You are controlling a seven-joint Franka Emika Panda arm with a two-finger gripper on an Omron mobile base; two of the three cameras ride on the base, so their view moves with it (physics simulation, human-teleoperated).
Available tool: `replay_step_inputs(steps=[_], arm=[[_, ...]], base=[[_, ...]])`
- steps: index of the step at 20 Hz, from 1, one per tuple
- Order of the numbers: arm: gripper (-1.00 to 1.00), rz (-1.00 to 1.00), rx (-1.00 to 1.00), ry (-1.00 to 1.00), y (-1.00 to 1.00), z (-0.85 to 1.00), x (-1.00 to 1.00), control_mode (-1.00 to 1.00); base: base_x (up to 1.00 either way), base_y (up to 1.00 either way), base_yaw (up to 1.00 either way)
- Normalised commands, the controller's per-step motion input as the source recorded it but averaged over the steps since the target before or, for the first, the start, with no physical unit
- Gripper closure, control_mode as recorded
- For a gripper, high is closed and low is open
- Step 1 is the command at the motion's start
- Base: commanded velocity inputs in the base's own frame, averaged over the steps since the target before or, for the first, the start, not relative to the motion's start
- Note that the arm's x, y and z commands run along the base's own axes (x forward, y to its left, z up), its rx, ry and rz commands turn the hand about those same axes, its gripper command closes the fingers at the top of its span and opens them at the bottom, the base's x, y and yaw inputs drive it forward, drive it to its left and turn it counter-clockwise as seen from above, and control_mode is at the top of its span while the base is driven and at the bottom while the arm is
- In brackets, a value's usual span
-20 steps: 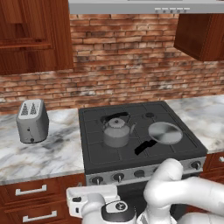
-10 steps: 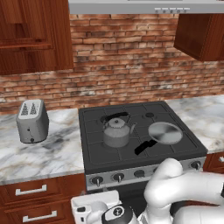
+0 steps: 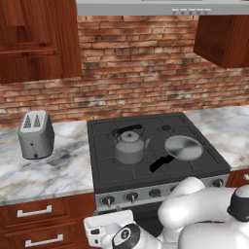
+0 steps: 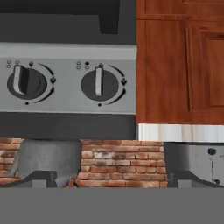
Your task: Pick the kettle from the counter and place it on a stove burner. Then turn the burner on.
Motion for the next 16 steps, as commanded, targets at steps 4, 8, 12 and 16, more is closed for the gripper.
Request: replay_step_inputs(steps=[4, 8, 12, 16], arm=[[-1.00, -0.04, 0.00, -0.07, -0.13, -0.31, 0.17, -1.00], [-1.00, -0.02, 0.00, -0.04, -0.10, -0.28, 0.17, -1.00], [-1.00, 0.00, 0.00, -0.03, -0.06, -0.25, 0.19, -1.00], [-1.00, 0.00, 0.00, -0.04, -0.06, -0.16, 0.14, -1.00]], base=[[0.00, 0.00, 0.00], [0.00, 0.00, 0.00], [0.00, 0.00, 0.00], [0.00, 0.00, 0.00]])
